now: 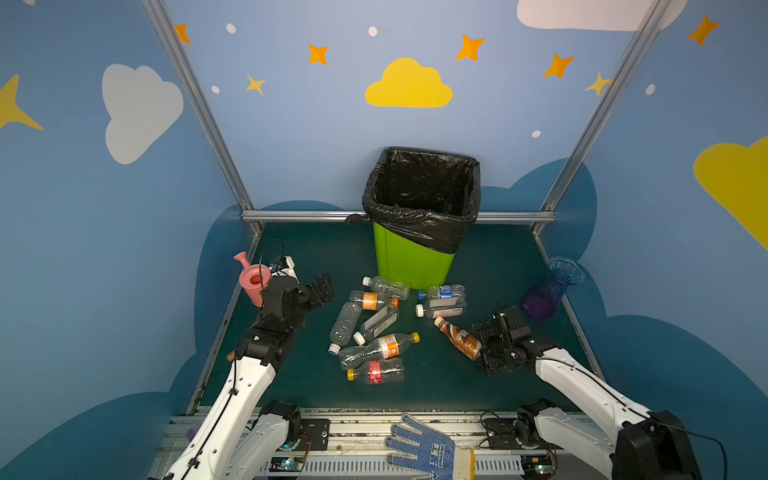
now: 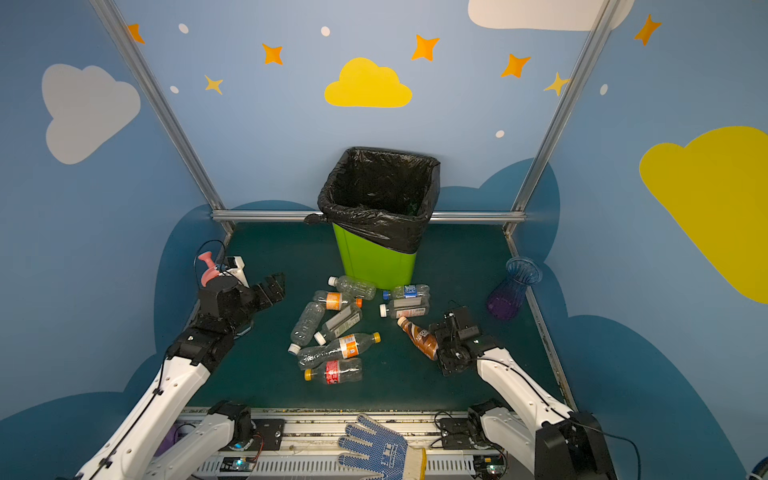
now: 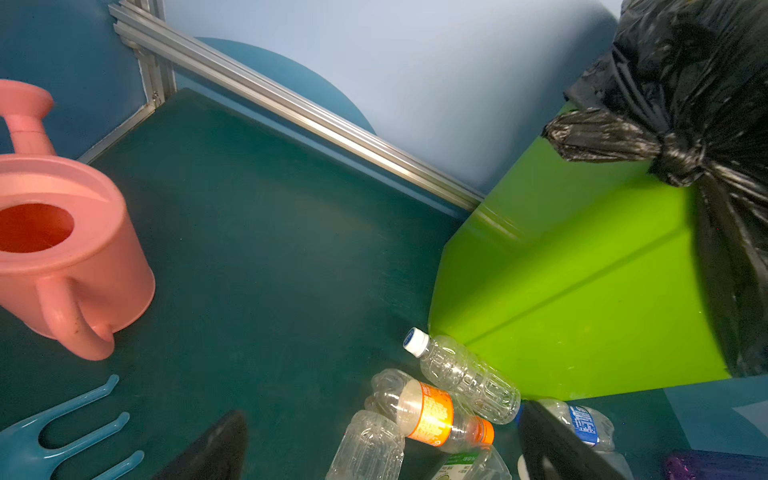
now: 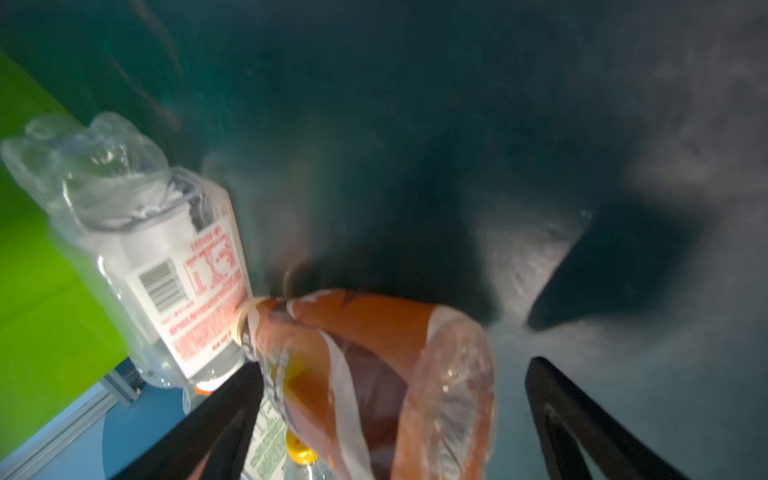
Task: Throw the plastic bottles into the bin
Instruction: 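Reach the right gripper to the brown Nescafé bottle and close on it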
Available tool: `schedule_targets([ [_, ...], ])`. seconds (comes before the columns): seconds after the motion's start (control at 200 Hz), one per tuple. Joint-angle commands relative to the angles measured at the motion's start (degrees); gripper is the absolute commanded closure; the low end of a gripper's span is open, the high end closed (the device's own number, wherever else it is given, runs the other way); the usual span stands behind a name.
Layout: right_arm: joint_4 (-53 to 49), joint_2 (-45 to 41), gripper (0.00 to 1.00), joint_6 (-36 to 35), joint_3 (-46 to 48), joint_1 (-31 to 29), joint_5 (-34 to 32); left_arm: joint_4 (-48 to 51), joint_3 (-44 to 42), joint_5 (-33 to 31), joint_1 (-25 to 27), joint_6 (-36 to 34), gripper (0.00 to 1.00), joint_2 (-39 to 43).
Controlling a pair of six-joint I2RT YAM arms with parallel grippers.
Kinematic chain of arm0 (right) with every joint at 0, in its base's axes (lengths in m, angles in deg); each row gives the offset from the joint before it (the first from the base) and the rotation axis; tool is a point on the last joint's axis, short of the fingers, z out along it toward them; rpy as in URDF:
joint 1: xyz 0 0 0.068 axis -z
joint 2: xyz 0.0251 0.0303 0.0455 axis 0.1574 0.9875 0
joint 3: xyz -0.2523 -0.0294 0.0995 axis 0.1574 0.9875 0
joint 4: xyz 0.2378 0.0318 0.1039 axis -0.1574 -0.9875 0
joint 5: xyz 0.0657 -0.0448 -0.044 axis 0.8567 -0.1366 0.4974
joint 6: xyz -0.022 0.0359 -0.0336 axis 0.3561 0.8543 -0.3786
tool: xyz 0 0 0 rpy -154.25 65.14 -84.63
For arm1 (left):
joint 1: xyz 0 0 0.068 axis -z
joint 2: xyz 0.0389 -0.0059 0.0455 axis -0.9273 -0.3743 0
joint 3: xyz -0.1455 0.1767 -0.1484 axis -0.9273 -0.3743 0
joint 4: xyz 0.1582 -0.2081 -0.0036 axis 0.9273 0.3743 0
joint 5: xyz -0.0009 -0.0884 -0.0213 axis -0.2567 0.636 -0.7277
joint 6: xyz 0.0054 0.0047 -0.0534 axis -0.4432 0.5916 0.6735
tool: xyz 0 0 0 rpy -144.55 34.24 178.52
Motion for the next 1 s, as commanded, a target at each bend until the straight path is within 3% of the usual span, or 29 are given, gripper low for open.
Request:
schedule_targets([
  [0.0,0.16,0.52,0.04,-3.59,-1.70,1.77,0.63,0.80,-0.47,-0.37,-0.50,0.06,0.00,0.15],
  [0.135,-3.67,-2.63,0.03,-3.65,-2.56,1.30,3.53,0.87,-0.92,-0.56,-0.68,0.44,0.00,0.30],
  [0.245,-9.98,-8.90,0.02,2.32,-1.79,-1.81,4.25,0.24,-1.51,-0.21,-0.75,0.80,0.00,0.59],
  [0.405,-15.36,-15.09,0.02,9.48,-3.06,-6.31,-0.90,-0.97,-2.66,0.08,-0.77,1.67,0.00,0.94],
  [0.641,-7.57,-5.27,0.02,12.21,-5.32,-9.77,-0.55,-1.46,-3.19,0.60,-0.81,2.11,0.00,-0.02],
  [0.991,-4.32,3.29,0.02,13.69,-7.67,-9.77,-8.38,-2.11,-4.24,0.47,-0.86,1.85,0.00,-0.81],
])
